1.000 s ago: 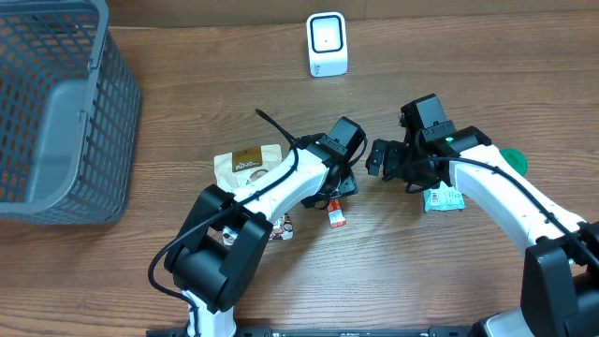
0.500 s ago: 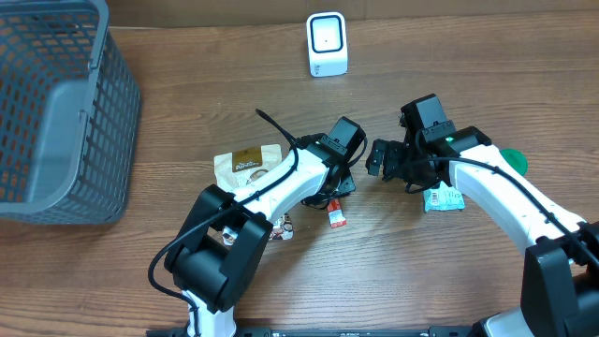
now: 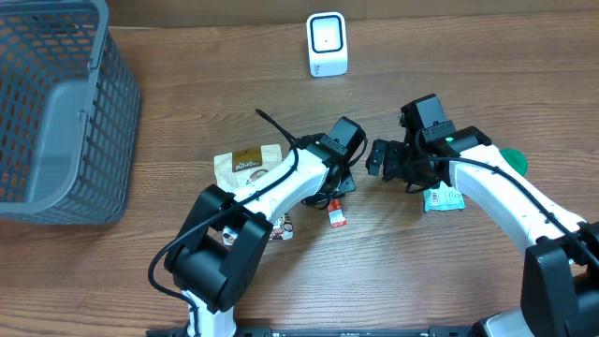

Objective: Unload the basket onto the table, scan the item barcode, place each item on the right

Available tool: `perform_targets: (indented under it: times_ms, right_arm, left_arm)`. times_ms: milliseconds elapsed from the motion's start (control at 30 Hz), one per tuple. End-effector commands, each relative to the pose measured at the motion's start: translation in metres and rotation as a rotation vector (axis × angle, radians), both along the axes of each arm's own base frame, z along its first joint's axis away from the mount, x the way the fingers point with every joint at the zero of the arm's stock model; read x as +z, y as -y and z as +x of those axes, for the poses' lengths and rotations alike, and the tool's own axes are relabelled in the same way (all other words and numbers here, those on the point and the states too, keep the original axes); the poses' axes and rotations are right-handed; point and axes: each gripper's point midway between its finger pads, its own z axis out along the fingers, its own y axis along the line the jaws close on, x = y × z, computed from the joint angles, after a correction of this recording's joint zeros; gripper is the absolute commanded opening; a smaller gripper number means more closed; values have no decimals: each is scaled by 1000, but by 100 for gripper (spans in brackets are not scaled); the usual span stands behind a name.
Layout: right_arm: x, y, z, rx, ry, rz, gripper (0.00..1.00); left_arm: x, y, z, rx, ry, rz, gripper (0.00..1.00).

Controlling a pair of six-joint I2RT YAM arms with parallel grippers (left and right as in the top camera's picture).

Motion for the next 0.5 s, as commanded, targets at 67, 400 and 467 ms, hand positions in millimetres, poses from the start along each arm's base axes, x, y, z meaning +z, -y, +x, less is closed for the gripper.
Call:
perform_targets:
  times_ms: [67,400,467]
  right_arm:
    - [-5,1,-1,-4,-10,-2,100]
    - [-5,1,-1,-4,-10,-3,100]
    - [-5,1,-1,-4,-10,-2,100]
  left_arm:
    - [-4,3,2,-6,12,-1,6]
    - [-2,8,9,-31,40,-15,8]
    - [-2,8,9,-31,42,-16,12]
